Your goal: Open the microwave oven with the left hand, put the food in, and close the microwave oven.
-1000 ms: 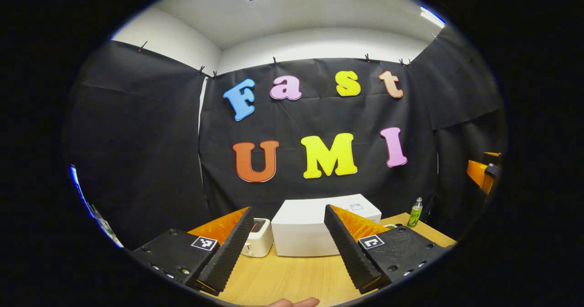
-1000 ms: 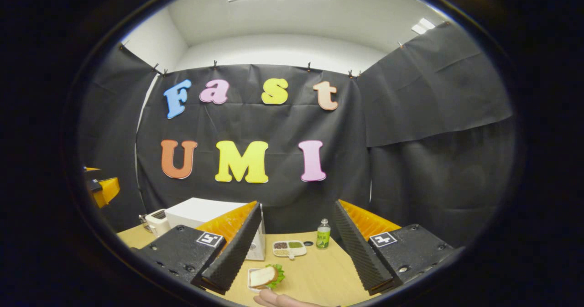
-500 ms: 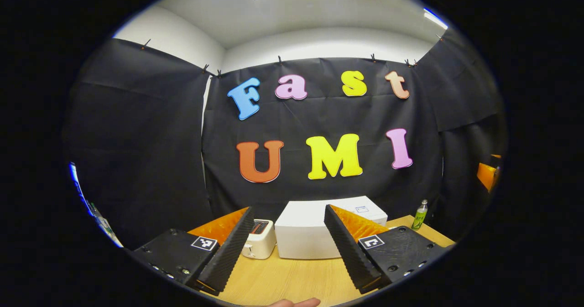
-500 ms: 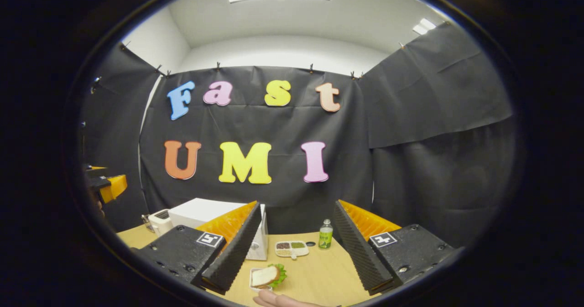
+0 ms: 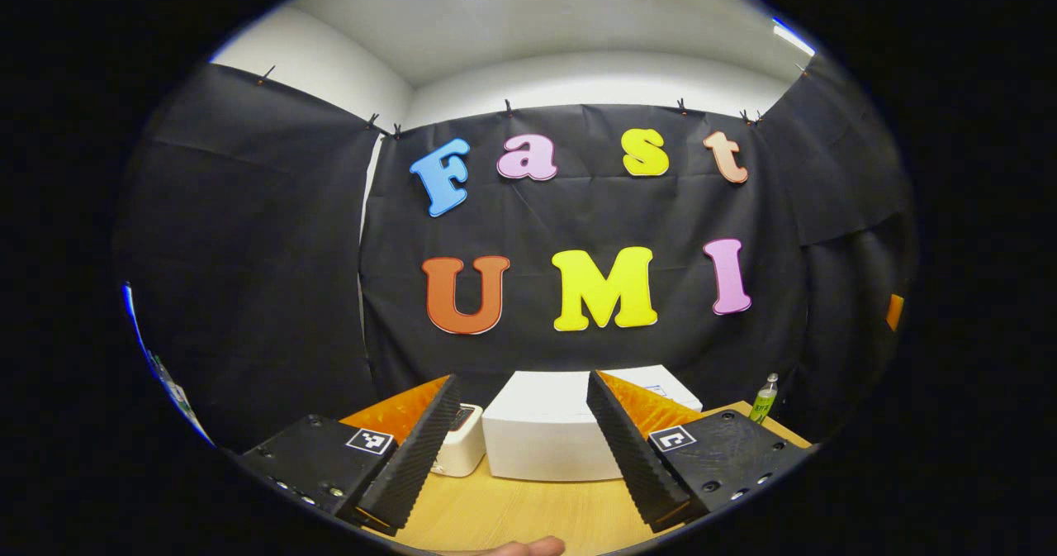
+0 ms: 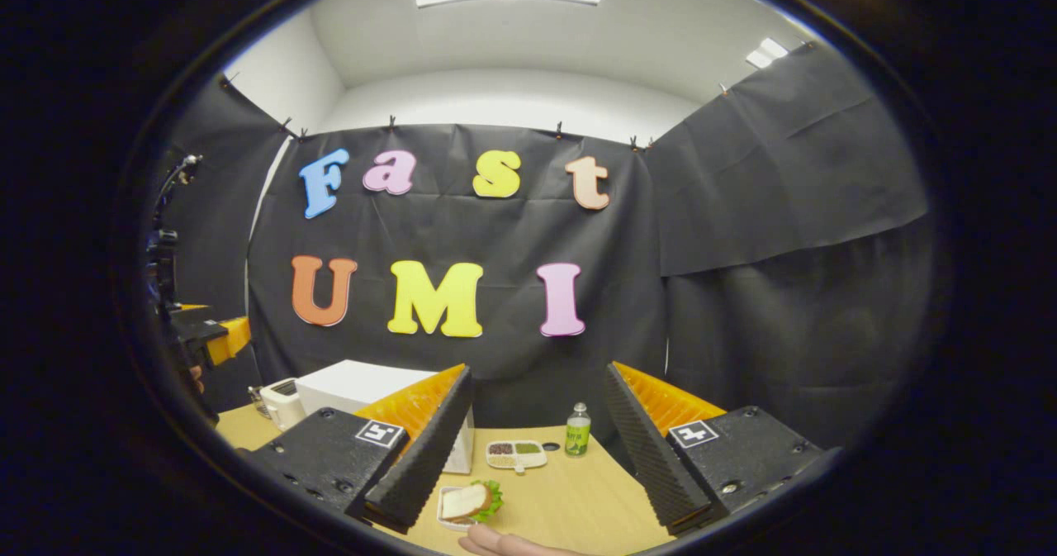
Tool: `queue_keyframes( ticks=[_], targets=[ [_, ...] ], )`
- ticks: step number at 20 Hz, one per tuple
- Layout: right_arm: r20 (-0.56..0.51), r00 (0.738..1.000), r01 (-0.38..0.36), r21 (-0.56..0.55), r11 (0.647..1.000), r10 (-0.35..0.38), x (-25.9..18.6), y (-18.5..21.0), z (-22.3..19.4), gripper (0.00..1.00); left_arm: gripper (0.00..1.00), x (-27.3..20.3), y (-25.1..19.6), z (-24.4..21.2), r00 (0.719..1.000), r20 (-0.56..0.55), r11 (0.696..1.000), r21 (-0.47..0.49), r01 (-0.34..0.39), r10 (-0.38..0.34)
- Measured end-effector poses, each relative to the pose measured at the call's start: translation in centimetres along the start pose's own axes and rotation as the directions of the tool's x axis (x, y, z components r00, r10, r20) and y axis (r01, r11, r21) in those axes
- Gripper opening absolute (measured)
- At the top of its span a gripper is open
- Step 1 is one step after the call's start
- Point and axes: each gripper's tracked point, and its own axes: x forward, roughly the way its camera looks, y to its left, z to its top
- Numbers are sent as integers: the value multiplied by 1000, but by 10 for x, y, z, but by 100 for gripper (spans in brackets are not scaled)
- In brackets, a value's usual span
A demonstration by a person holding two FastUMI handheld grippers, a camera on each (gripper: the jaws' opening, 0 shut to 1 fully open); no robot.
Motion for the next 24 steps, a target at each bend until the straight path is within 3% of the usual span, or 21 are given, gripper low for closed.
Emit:
queue_keyframes(
  ticks=[3,4,9,10,11,14,18,19,20,21,23,24],
  targets=[
    [18,1000,2,8,1000,-2,-2,-9,0,95,96,30,-19,-19,1000,0,1000,-27,15,-15],
    [20,1000,-1,11,1000,1,-3,-12,-1,100,96,41,-28,-30,1000,-8,999,-32,28,-29],
    [23,1000,4,23,1000,-5,1,-29,-11,100,95,88,-86,-100,988,-100,992,-46,117,-121],
    [27,1000,8,23,1000,-9,2,-34,-12,95,95,96,-98,-114,984,-117,990,-48,134,-138],
    [29,1000,10,24,1000,-11,3,-37,-14,100,95,104,-108,-126,980,-129,988,-50,147,-152],
    [23,1000,9,35,999,-10,6,-46,-23,100,95,121,-136,-163,970,-163,983,-54,174,-180],
    [8,1000,24,36,999,-25,12,-62,-36,100,96,134,-173,-200,961,-154,973,-8,231,-229],
    [2,1000,27,38,999,-27,13,-64,-42,100,84,137,-182,-211,959,-159,971,8,238,-234],
    [-4,1000,26,39,999,-26,14,-66,-46,100,95,138,-191,-222,955,-172,969,9,249,-244],
    [-8,1000,25,37,999,-25,15,-69,-51,95,95,141,-201,-231,950,-178,965,1,261,-257],
    [20,999,36,14,999,-36,18,-78,-51,100,94,148,-209,-250,947,-204,966,19,257,-247],
    [35,998,57,2,998,-57,19,-87,-50,95,92,153,-210,-256,948,-209,968,28,250,-239]
  ],
)
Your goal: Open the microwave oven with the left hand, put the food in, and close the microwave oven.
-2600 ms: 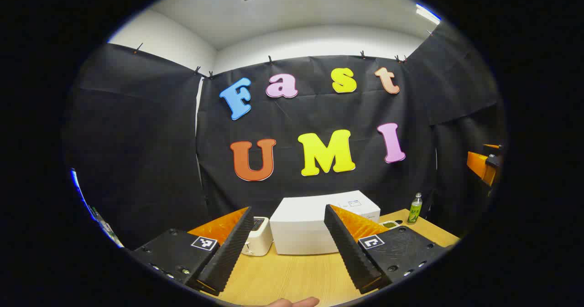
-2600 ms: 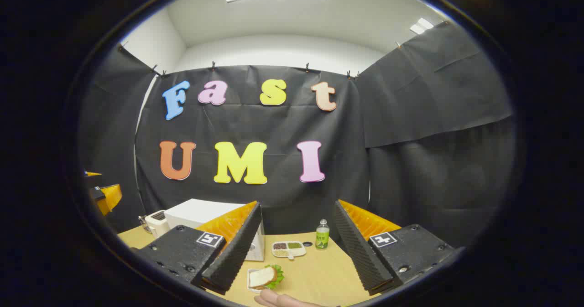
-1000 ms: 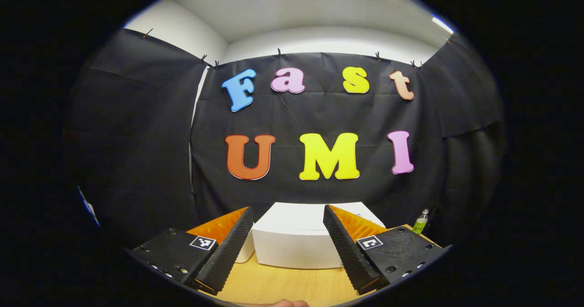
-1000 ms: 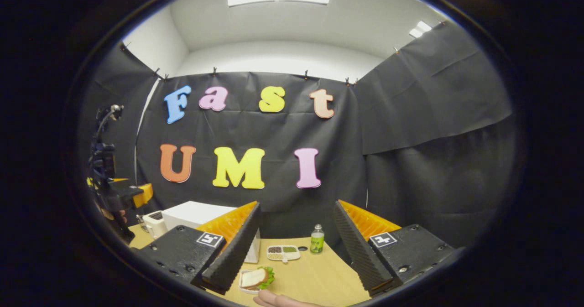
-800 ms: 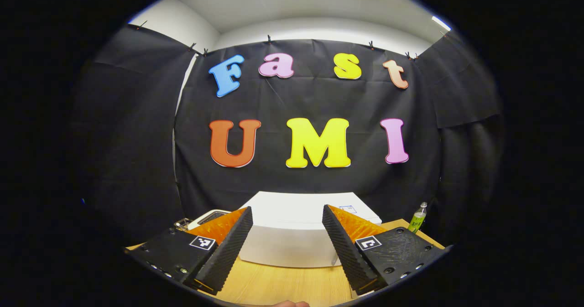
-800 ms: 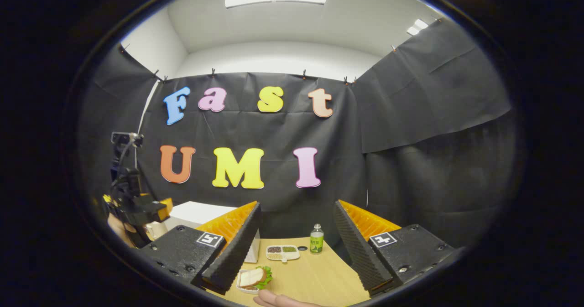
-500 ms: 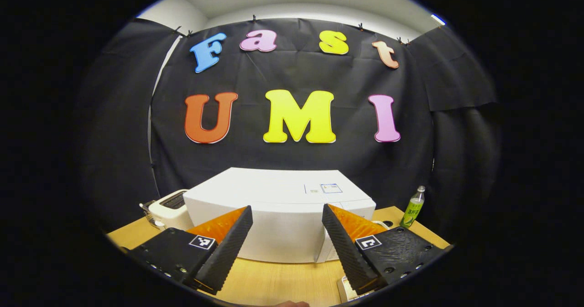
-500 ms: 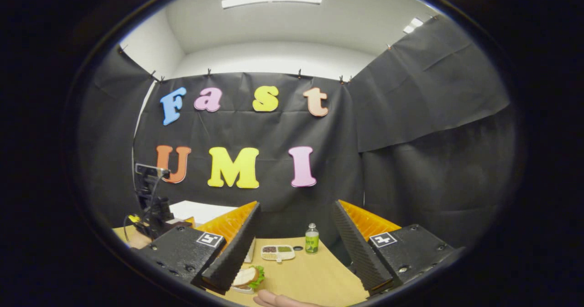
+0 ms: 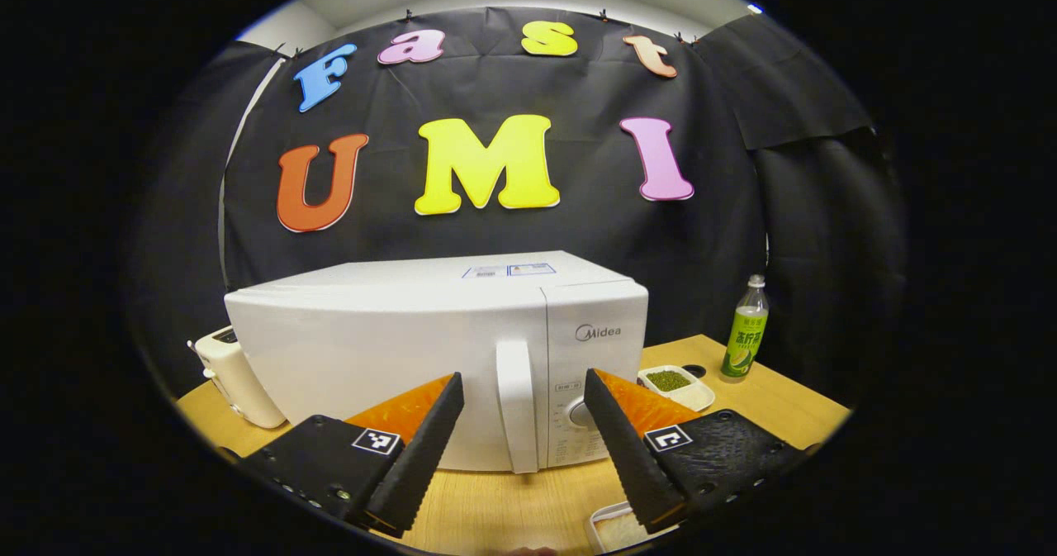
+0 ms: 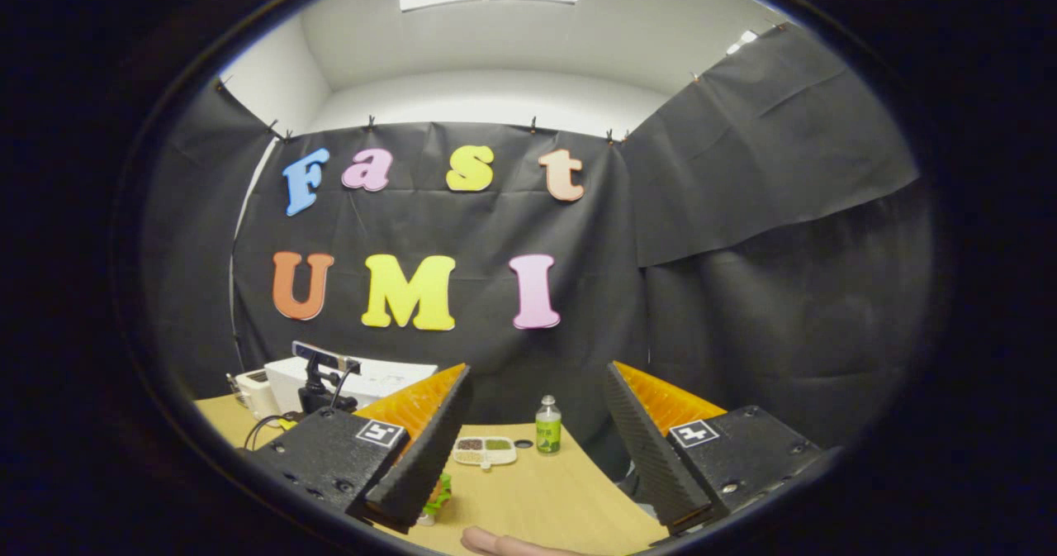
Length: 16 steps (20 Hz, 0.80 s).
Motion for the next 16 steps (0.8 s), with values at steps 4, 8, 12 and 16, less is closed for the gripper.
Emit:
queue_keyframes(
  ticks=[4,8,12,16],
  targets=[
    [37,998,41,9,999,-41,-1,-21,-2,100,73,14,-7,-17,999,-26,1000,-13,21,-21],
    [121,990,74,44,996,-79,-1,-39,5,94,37,21,4,-20,999,11,999,-15,-37,37],
    [137,988,68,52,996,-74,-1,-40,1,100,27,21,7,-21,998,20,997,26,-67,67],
    [89,994,63,57,996,-68,4,-44,-13,94,15,21,5,-23,998,-15,998,-41,-55,54]
  ],
)
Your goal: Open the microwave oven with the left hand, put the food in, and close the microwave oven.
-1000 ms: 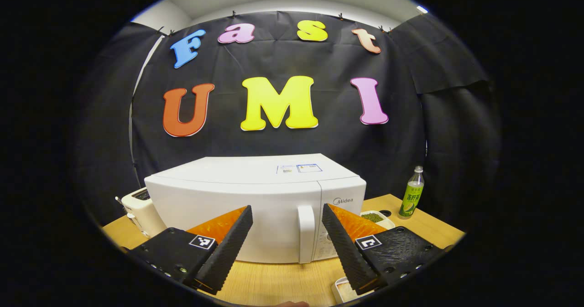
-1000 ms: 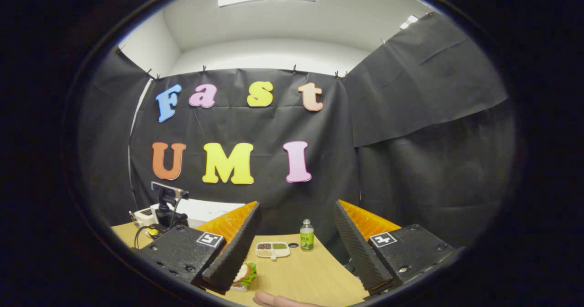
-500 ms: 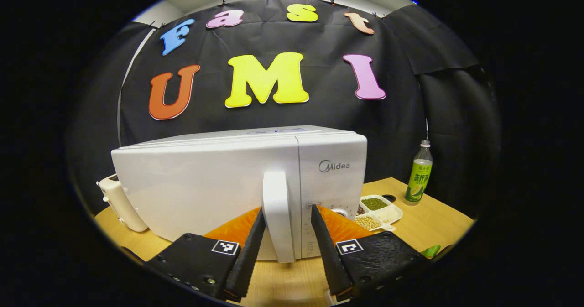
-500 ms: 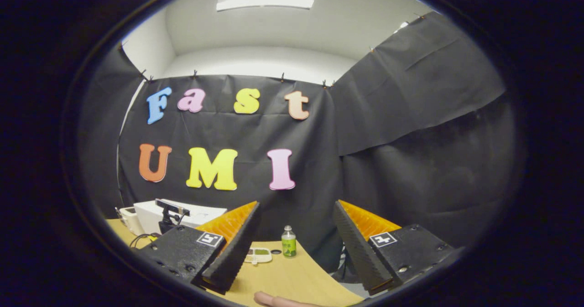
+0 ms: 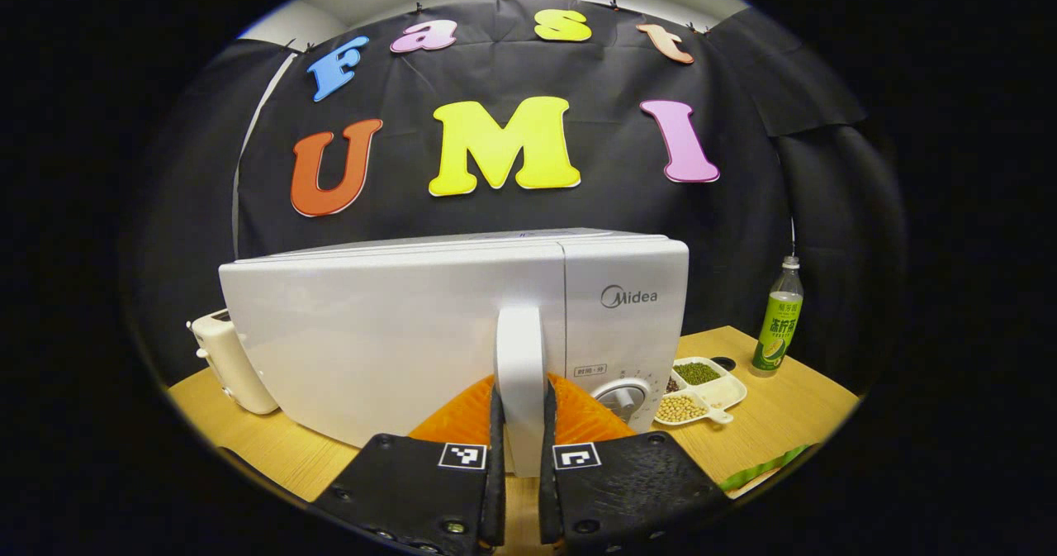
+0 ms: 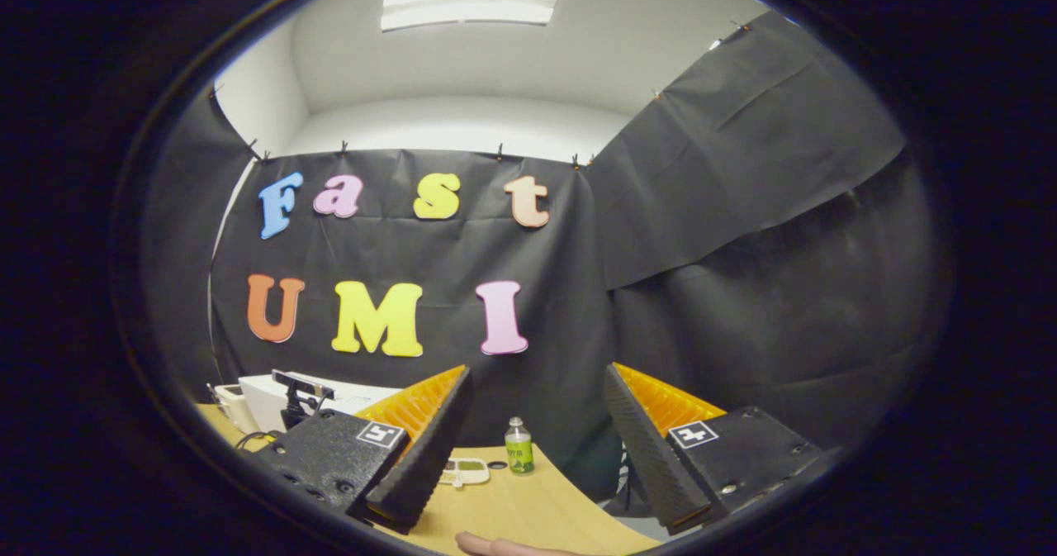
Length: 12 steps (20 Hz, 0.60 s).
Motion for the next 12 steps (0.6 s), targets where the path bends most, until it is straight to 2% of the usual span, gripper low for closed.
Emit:
queue_keyframes(
  ticks=[1,4,6,7,8,12],
  targets=[
    [-13,1000,3,-4,1000,-4,1,-2,-5,100,5,-2,0,0,1000,-7,1000,-3,12,-12],
    [-52,999,8,-9,1000,-9,3,-6,-15,100,5,-13,0,-2,999,-32,999,-27,29,-30],
    [-76,997,7,-13,1000,-8,5,-7,-20,100,4,-27,3,-1,999,-3,999,-11,33,-33],
    [-89,996,5,-15,1000,-7,6,-6,-23,100,0,-39,4,-1,999,18,999,-6,48,-48],
    [-103,995,3,-15,1000,-4,6,-4,-26,94,4,-48,6,-3,998,14,998,-5,69,-69],
    [-160,987,-20,1,1000,20,4,10,-33,95,4,-87,18,-10,991,-2,991,-1,135,-135]
  ],
)
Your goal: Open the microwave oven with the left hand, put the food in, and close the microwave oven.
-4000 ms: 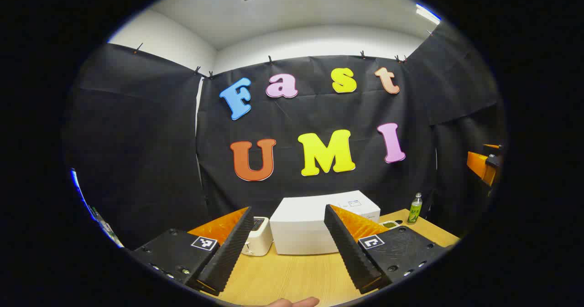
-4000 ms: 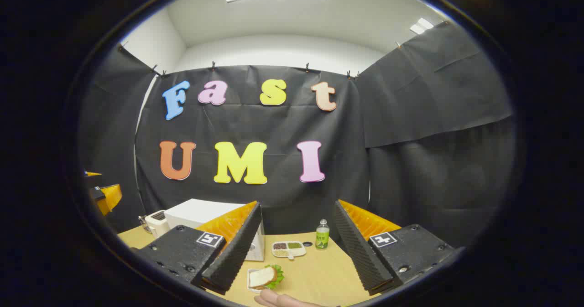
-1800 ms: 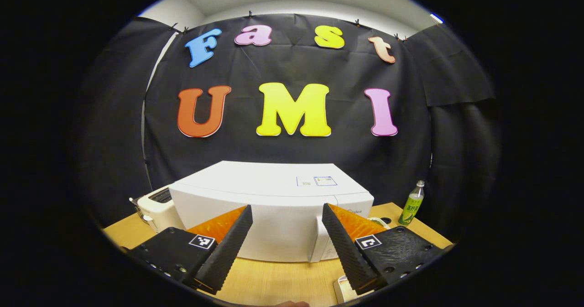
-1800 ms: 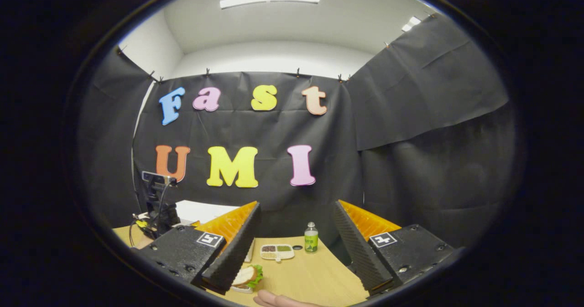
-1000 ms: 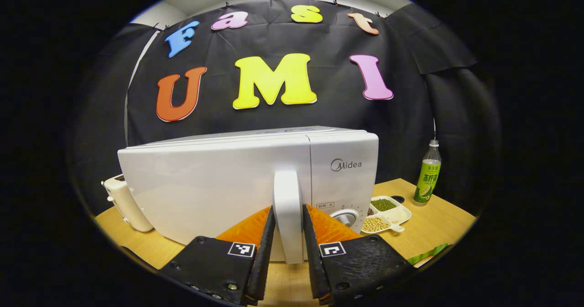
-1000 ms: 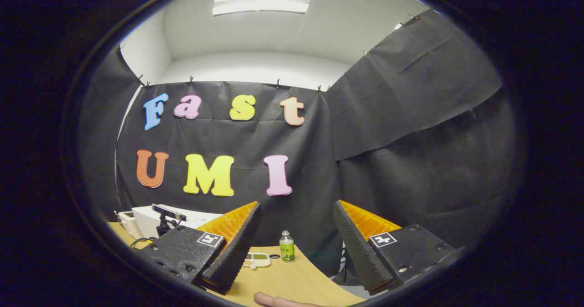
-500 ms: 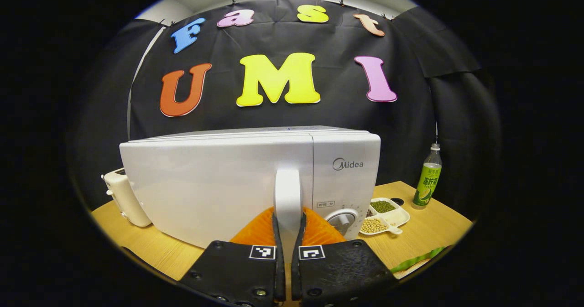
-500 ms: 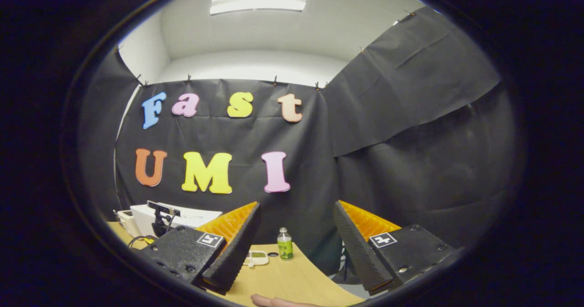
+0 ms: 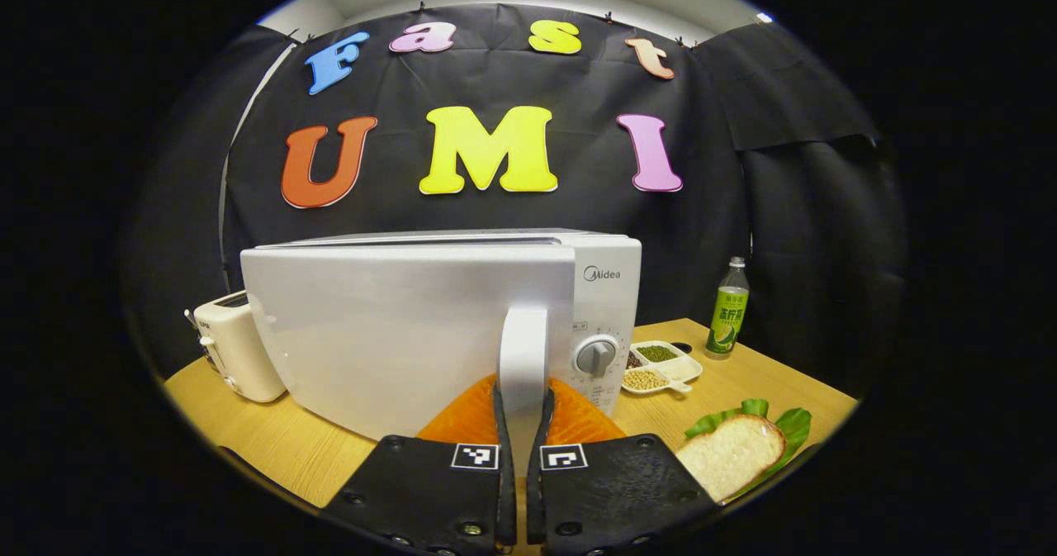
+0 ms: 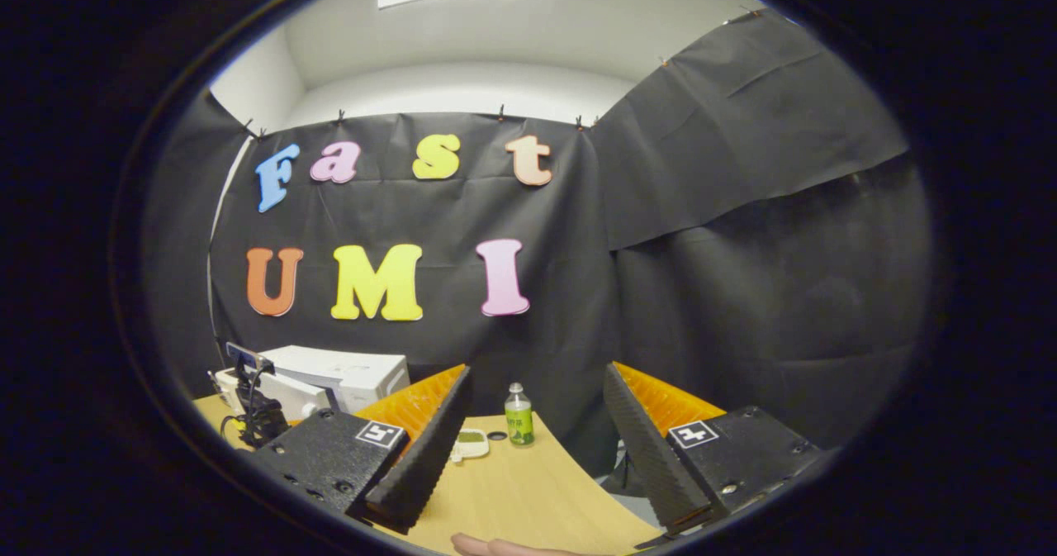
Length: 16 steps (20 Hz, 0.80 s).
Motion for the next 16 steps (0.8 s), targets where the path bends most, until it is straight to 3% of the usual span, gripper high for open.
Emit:
queue_keyframes(
  ticks=[1,2,4,9,10,11,13,14,15,16],
  targets=[
    [-8,1000,-4,-1,1000,4,0,3,0,94,4,-10,3,0,1000,3,1000,18,6,-6],
    [-17,1000,-9,-4,1000,9,-1,6,1,100,4,-20,7,-2,1000,-11,1000,28,9,-9],
    [-25,1000,3,-7,1000,-3,-4,9,2,95,4,-42,14,-8,1000,-29,1000,-16,9,-10],
    [-11,1000,8,-9,1000,-8,-23,22,12,100,4,-98,51,-15,1000,-21,1000,-17,0,-1],
    [-8,1000,4,-9,1000,-4,-26,26,14,95,4,-112,63,-18,1000,-23,999,-30,-12,11],
    [-6,1000,0,-10,1000,0,-29,30,15,100,4,-126,76,-21,999,-28,999,-44,-33,31],
    [-3,1000,-16,-12,1000,16,-33,40,17,100,4,-158,112,-26,992,-43,993,-32,-116,115],
    [-4,1000,-25,-13,1000,25,-33,46,18,94,4,-192,145,-19,969,-39,969,0,-246,245],
    [-5,1000,-31,-16,999,31,-32,51,16,94,52,-193,163,-16,969,-7,969,18,-247,248],
    [-6,999,-36,-18,999,36,-30,57,16,100,100,-204,155,-5,980,20,980,-11,-199,199]
  ],
)
